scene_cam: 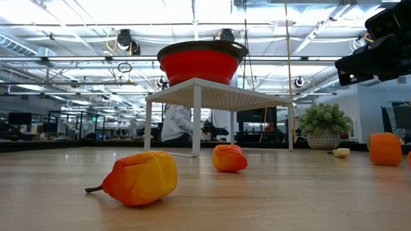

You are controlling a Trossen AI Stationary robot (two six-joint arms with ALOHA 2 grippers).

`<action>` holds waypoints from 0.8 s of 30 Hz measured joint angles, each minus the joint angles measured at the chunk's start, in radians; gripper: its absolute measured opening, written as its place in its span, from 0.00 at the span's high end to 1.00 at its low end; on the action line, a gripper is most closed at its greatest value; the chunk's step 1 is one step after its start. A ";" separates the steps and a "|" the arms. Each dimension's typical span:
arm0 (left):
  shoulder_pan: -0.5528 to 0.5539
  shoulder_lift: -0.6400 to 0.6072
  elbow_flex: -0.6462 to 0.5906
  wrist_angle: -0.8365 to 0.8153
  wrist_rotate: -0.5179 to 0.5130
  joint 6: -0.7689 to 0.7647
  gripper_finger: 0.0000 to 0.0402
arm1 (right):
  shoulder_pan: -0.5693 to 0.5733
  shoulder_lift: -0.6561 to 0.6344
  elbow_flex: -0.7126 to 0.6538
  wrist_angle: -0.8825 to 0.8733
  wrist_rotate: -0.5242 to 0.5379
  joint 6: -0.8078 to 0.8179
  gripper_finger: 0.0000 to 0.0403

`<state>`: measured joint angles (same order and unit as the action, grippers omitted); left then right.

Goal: Pick & Place Fruit
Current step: Put the peach into the red strainer bowl on the shelf

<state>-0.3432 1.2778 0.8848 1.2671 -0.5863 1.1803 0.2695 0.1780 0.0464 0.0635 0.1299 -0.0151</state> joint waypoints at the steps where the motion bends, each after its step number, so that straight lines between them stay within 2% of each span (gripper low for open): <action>1: 0.006 0.000 0.000 -0.013 -0.005 -0.051 0.72 | 0.000 0.000 0.000 0.000 0.000 0.000 1.00; 6: 0.047 0.000 0.000 -0.127 -0.125 -0.276 0.72 | 0.000 0.000 0.000 0.000 0.000 0.000 1.00; 13: 0.129 0.000 0.027 -0.334 -0.183 -0.536 0.72 | 0.000 0.000 0.000 0.000 0.000 0.000 1.00; 24: 0.252 0.000 0.268 -1.092 -0.185 -0.980 0.72 | 0.000 0.000 0.000 0.000 0.000 0.000 1.00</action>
<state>-0.0908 1.2778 1.1529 0.1746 -0.7712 0.2004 0.2695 0.1780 0.0464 0.0635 0.1299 -0.0152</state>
